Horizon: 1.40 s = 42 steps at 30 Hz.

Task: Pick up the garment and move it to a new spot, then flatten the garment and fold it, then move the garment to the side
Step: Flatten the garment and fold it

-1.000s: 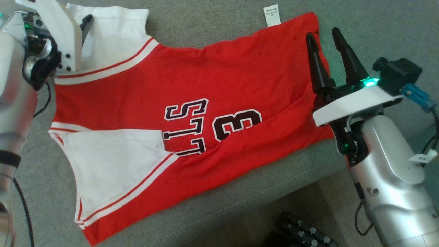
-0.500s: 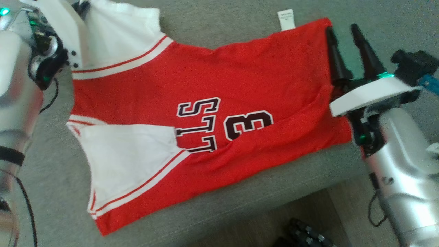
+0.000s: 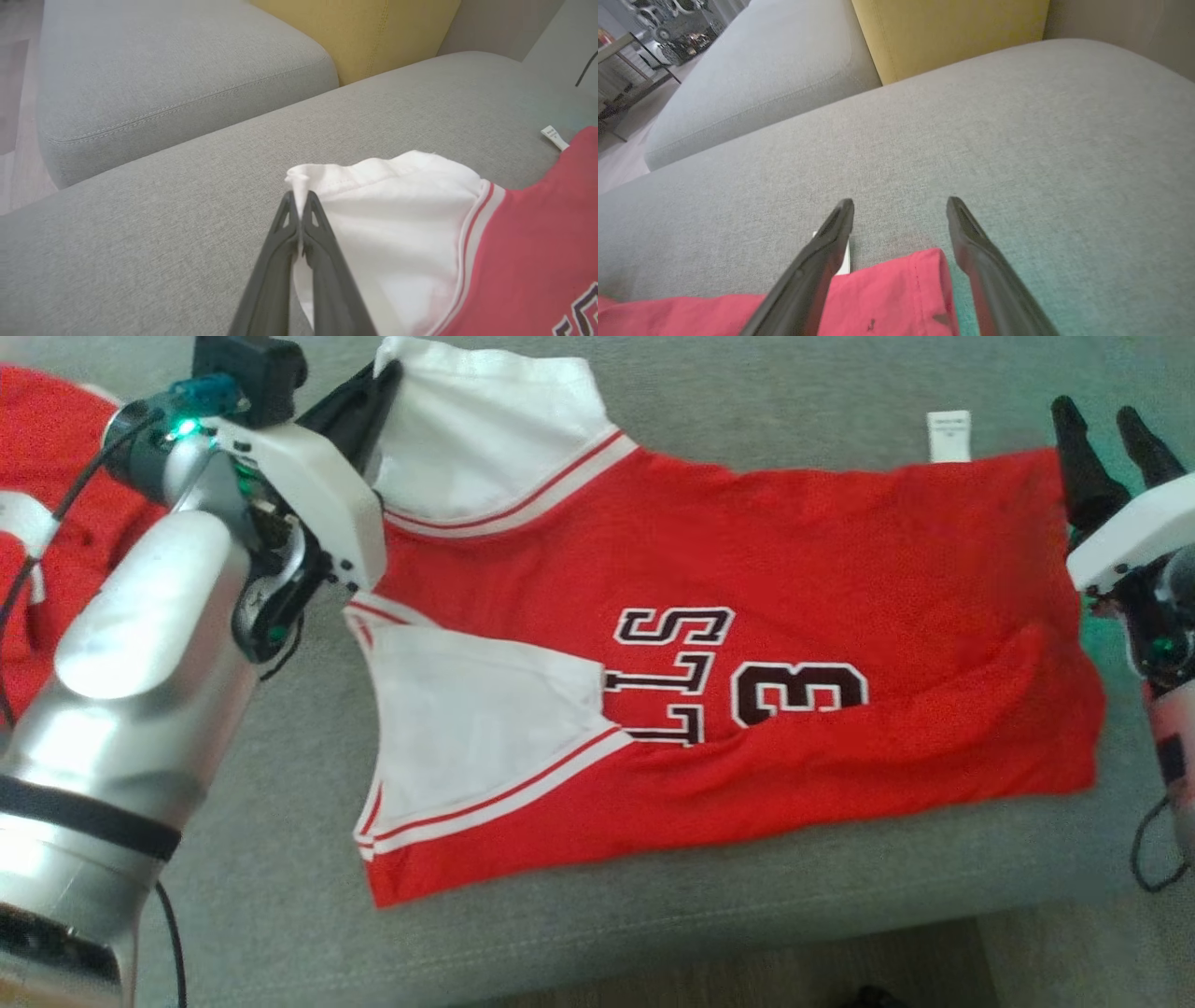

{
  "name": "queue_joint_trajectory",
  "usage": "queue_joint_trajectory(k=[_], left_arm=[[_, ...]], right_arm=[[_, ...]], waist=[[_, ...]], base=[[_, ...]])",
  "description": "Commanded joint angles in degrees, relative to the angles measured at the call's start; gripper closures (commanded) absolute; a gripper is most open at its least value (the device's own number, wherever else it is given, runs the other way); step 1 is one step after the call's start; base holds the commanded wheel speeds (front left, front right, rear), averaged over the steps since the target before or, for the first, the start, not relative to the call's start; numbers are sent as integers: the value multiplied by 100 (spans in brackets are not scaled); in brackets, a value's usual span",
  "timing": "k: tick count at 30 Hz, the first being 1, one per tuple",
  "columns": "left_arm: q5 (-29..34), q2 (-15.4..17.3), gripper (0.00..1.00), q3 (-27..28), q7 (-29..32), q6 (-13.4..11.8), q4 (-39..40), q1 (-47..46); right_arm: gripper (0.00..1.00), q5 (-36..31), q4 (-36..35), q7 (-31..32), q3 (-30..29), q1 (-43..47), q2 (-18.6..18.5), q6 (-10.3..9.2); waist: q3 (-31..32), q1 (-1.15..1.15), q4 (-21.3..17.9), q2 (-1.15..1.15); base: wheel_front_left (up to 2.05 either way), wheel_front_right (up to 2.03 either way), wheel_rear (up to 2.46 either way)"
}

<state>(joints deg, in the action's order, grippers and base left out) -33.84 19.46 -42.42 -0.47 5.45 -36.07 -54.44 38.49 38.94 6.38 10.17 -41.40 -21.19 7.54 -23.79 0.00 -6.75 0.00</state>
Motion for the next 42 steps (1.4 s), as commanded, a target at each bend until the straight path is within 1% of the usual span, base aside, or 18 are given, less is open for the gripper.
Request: queue_joint_trajectory(k=[1,3,8,12,18,19,20,21,24,28,34,39,42], left_arm=[[49,179,100,153,-67,-67,255,-138],[44,192,100,118,-74,-114,495,-14],[30,222,100,56,4,-163,799,113],[4,265,100,36,75,-198,949,171],[-37,354,100,42,156,-265,1070,232],[-43,362,100,42,166,-274,1085,236],[-48,369,100,41,176,-282,1099,239],[-54,374,100,40,185,-290,1113,240],[-65,382,100,43,201,-308,1136,237],[-81,394,100,63,211,-354,1164,201],[-109,405,100,195,119,-475,1105,37],[-99,380,100,310,2,-549,909,-240],[-74,332,100,379,-100,-582,708,-495]], right_arm=[[0,32,-38,94,35,-118,-141,-5],[0,22,284,320,43,-232,-278,-5],[0,-34,697,546,133,-347,-397,-5],[0,23,862,645,237,-382,-383,-5],[0,190,909,780,466,-371,-357,-5],[36,219,893,774,506,-372,-359,-5],[75,251,877,764,545,-371,-363,-5],[100,275,853,740,591,-372,-372,-5],[100,303,798,660,691,-376,-404,-5],[100,298,785,403,840,-428,-516,-5],[100,163,912,-216,913,-664,-627,-5],[100,17,1079,-769,916,-969,-617,-5],[100,-42,1267,-981,896,-1160,-580,-5]], waist=[[-36,0,126,0],[-65,0,212,0],[-91,0,288,0],[-80,0,289,0],[-43,0,236,0],[-39,0,229,0],[-37,0,223,0],[-38,0,218,0],[-50,0,211,0],[-115,0,218,0],[-265,0,251,0],[-376,0,256,0],[-427,0,259,0]], base=[[0,0,0],[0,0,0],[0,0,0],[0,0,0],[0,0,0],[0,0,0],[0,0,0],[0,0,0],[0,0,0],[0,0,0],[0,0,0],[0,0,0],[0,0,0]])
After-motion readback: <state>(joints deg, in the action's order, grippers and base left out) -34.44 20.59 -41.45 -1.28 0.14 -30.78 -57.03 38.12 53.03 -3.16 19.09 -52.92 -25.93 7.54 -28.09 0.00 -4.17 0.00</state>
